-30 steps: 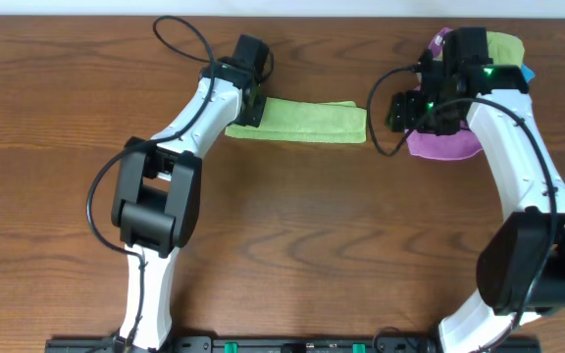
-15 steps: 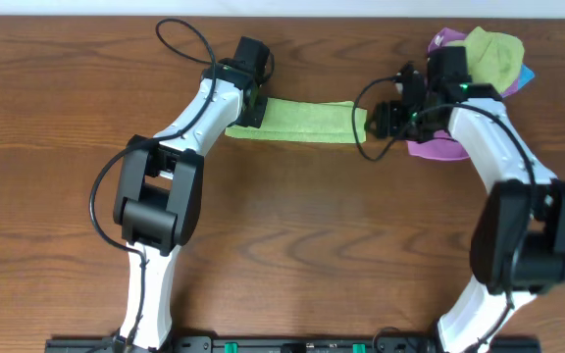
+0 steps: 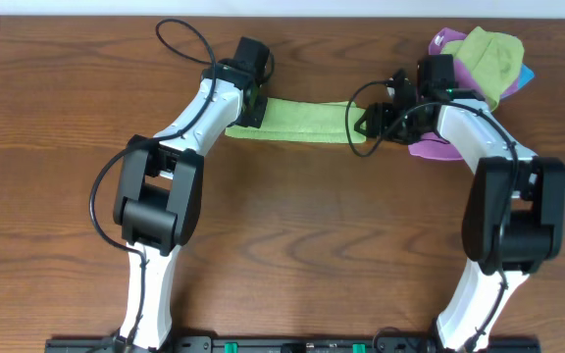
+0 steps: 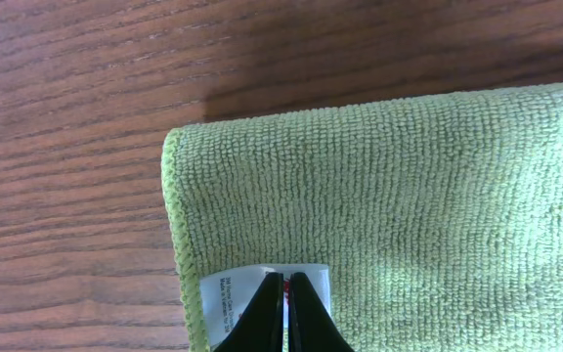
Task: Fold the cloth
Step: 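Grasp the right end of the green strip with the right gripper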
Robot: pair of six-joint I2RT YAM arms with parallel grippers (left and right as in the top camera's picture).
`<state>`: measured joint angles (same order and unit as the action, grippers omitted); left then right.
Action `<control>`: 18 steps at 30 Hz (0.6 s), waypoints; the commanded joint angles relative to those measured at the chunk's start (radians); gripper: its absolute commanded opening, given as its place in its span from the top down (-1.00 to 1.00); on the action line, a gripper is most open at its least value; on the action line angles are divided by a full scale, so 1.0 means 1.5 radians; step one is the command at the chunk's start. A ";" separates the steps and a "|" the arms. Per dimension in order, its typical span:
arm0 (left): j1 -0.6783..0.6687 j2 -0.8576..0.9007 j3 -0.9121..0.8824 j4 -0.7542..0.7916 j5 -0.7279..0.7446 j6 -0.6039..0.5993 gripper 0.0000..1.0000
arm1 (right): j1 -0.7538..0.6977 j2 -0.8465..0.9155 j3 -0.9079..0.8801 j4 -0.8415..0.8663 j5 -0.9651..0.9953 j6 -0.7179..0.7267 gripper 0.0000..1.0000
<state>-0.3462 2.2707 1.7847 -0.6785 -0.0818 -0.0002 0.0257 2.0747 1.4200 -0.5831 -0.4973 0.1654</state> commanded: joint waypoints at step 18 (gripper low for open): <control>0.001 0.041 0.011 -0.001 0.006 -0.018 0.89 | 0.004 0.047 0.001 0.025 -0.033 0.062 -0.27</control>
<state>-0.3462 2.2845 1.7847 -0.6731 -0.0818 -0.0044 0.0257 2.1273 1.4200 -0.5388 -0.5514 0.2394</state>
